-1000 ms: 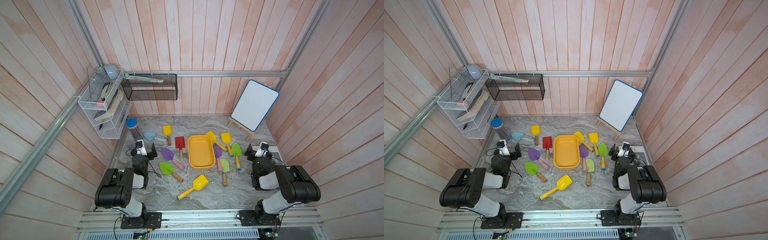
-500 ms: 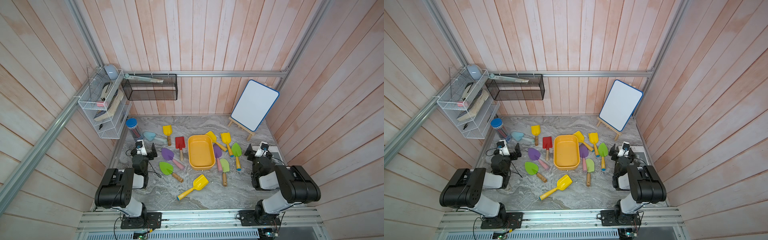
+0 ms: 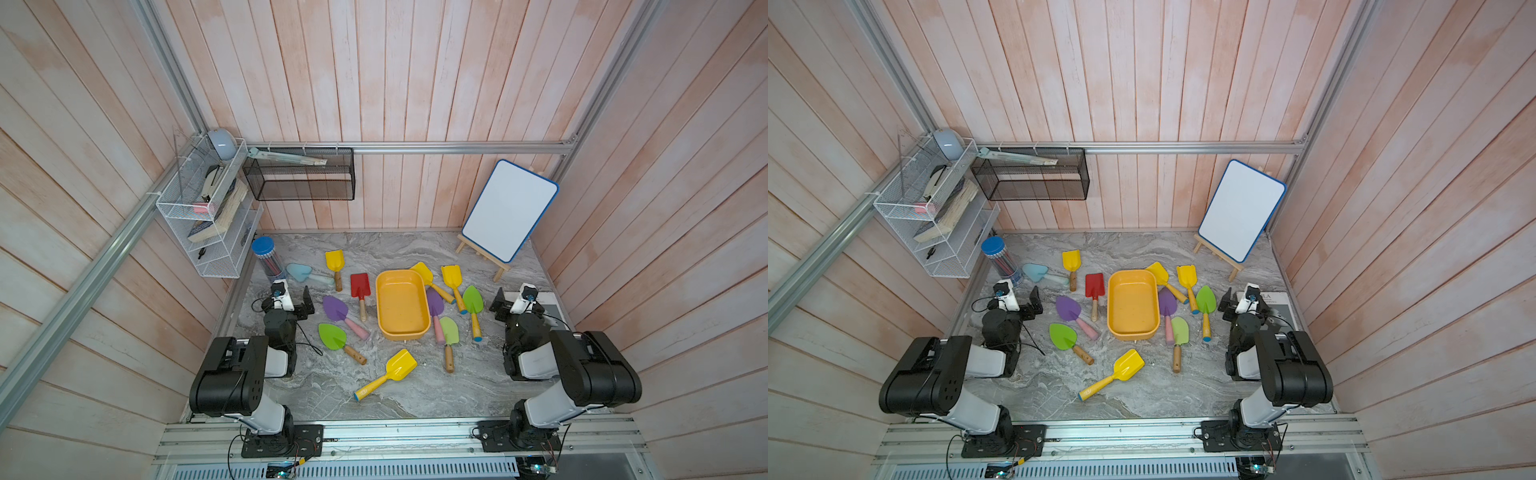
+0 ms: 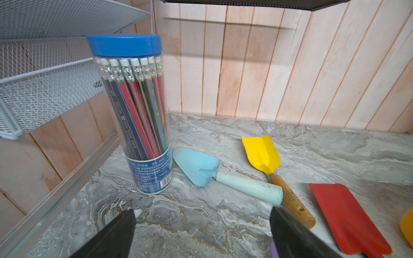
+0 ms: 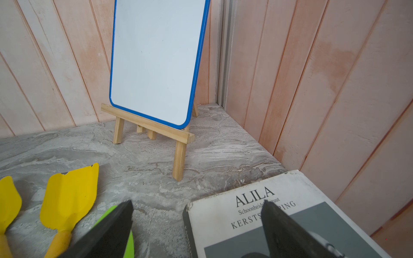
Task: Put the shovel into the storage box
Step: Pick up the shovel from the center of the board.
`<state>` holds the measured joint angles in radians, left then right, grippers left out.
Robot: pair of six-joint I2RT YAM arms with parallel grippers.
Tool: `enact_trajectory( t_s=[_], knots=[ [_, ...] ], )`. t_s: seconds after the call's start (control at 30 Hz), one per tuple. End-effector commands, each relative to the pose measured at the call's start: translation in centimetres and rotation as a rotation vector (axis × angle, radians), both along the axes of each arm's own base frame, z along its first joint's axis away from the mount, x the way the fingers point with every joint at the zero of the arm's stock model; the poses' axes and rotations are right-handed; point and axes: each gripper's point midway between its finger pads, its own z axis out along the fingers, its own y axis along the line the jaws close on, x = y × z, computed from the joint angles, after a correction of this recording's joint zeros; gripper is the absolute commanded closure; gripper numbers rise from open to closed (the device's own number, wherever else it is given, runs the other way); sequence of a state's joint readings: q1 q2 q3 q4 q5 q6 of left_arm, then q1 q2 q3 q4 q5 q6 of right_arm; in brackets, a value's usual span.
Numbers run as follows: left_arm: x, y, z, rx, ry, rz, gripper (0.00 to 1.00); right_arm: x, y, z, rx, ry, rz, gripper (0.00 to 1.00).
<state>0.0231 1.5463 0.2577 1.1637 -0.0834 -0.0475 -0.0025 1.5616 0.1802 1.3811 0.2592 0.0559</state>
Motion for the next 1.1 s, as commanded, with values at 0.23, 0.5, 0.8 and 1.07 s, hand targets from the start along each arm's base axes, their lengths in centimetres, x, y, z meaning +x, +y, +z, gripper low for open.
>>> enact_trajectory(
  t_s=[0.23,0.5,0.8,1.07],
  knots=[
    [0.0,1.8,8.6,-0.162,0.049,0.148,0.0,2.1,1.8,6.0,0.089,0.2,0.082,0.06],
    [-0.2,-6.5,9.3,-0.26,0.232,-0.033,0.0,-0.5,5.2,2.8,0.329,0.633,0.085,0.2],
    [-1.5,-13.7,7.2,-0.215,0.535,-0.071,0.0,-4.3,9.9,-4.7,0.377,0.984,0.138,0.32],
    [-3.1,-16.6,5.8,-0.232,0.673,-0.1,0.0,-5.6,9.5,-7.9,0.355,1.082,0.099,0.37]
  ],
)
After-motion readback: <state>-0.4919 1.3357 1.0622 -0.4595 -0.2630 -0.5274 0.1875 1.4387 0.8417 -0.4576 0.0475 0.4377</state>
